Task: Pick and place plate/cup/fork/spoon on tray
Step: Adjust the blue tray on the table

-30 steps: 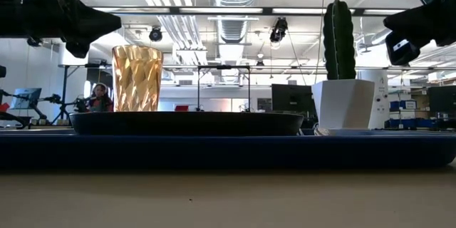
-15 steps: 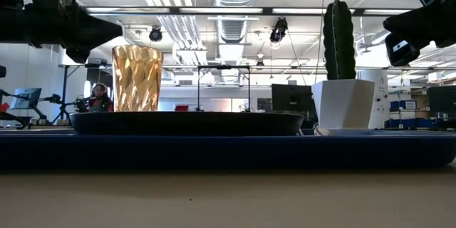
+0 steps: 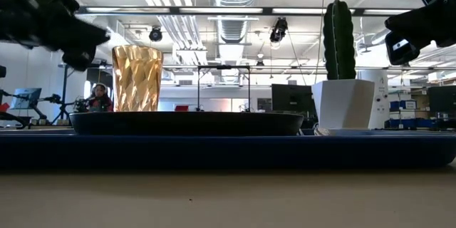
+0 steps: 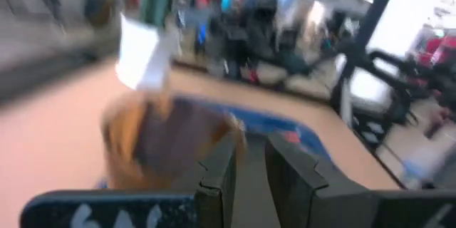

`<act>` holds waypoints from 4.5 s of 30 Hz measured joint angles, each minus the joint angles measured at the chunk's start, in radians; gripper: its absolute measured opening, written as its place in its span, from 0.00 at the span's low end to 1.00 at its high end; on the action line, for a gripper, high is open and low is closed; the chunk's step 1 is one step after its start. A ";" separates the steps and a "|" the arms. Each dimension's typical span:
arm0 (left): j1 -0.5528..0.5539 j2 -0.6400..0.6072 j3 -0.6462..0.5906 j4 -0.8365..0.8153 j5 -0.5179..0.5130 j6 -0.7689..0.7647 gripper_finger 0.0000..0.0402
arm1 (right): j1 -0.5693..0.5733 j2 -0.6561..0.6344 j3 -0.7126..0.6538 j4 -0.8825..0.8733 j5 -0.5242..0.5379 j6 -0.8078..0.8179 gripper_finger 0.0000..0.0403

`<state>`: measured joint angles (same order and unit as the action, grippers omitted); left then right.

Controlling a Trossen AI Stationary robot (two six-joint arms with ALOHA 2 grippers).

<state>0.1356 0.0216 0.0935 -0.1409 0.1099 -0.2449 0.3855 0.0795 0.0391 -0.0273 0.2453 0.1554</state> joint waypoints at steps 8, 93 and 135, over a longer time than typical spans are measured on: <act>0.000 -0.022 0.000 -0.097 0.007 -0.044 0.14 | 0.000 0.000 0.000 0.000 -0.002 -0.070 0.02; 0.000 -0.015 -0.052 0.086 -0.057 0.042 0.14 | -0.528 -0.017 -0.014 0.018 -0.348 -0.216 0.02; 0.000 -0.016 -0.052 0.088 -0.057 0.042 0.14 | -0.528 -0.017 -0.013 0.018 -0.349 -0.216 0.02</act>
<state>0.1360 0.0060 0.0410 -0.0528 0.0525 -0.2028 -0.1429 0.0624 0.0261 -0.0097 -0.1040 -0.0608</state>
